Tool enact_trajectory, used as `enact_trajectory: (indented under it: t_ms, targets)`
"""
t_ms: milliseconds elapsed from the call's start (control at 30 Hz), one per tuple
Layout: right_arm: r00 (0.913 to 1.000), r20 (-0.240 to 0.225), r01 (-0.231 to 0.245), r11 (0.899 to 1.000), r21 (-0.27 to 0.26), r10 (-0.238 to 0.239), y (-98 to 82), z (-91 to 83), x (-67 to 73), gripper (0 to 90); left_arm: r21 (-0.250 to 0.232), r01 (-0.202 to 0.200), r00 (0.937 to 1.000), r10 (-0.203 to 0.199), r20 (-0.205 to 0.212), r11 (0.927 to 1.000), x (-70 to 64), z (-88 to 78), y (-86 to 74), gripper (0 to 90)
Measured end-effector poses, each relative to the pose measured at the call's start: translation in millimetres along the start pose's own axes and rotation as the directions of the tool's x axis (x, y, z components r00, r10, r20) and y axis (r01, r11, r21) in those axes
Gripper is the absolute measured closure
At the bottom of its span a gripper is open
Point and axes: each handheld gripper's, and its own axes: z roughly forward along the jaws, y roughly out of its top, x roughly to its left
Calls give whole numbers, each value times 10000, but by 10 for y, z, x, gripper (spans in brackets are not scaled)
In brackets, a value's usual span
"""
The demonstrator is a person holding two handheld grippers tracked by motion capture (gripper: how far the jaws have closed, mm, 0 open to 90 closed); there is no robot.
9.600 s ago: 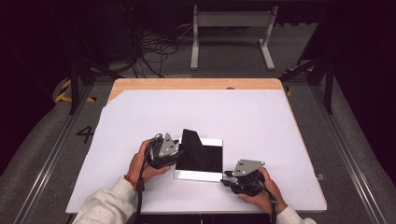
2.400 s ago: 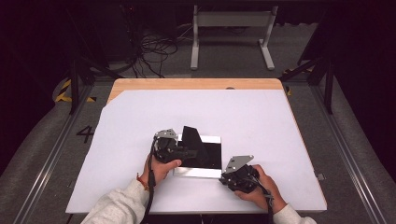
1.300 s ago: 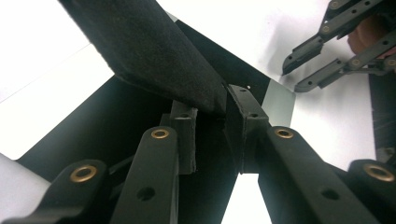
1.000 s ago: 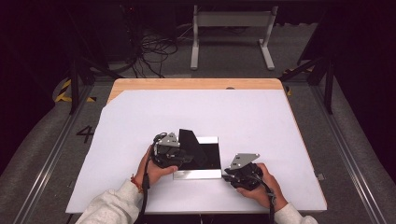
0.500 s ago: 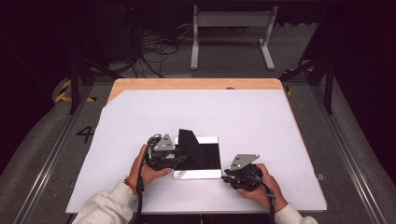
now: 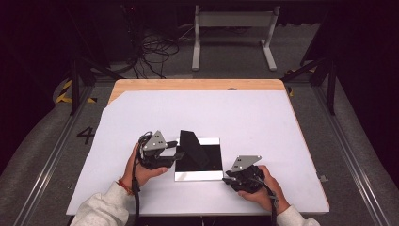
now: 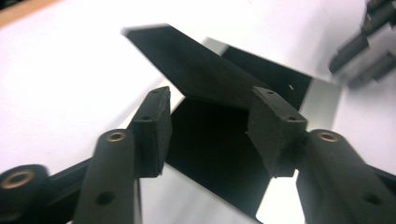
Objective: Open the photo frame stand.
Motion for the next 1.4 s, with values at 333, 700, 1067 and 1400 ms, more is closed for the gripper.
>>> enact_trajectory:
  t_ms: [333, 700, 1067, 1400]
  targets:
    - [10000, -41, -35, 10000, 31, 35, 11, 18, 5, 704, -775, 1402, 9899, -1379, 338, 9871, 147, 63, 144, 401]
    - [9998, -156, -114, 9999, -66, 112, 6, 30, -20, 710, -648, 2225, 9738, -2185, 630, 9728, 335, 168, 167, 629]
    - [9997, -176, -144, 9999, -60, 143, 17, 38, -19, 710, -515, 2655, 9607, -2598, 977, 9627, 437, 229, 151, 734]
    - [9995, -254, -177, 9998, -73, 175, 20, 39, -18, 706, -420, 2791, 9563, -2737, 1034, 9593, 411, 282, 173, 585]
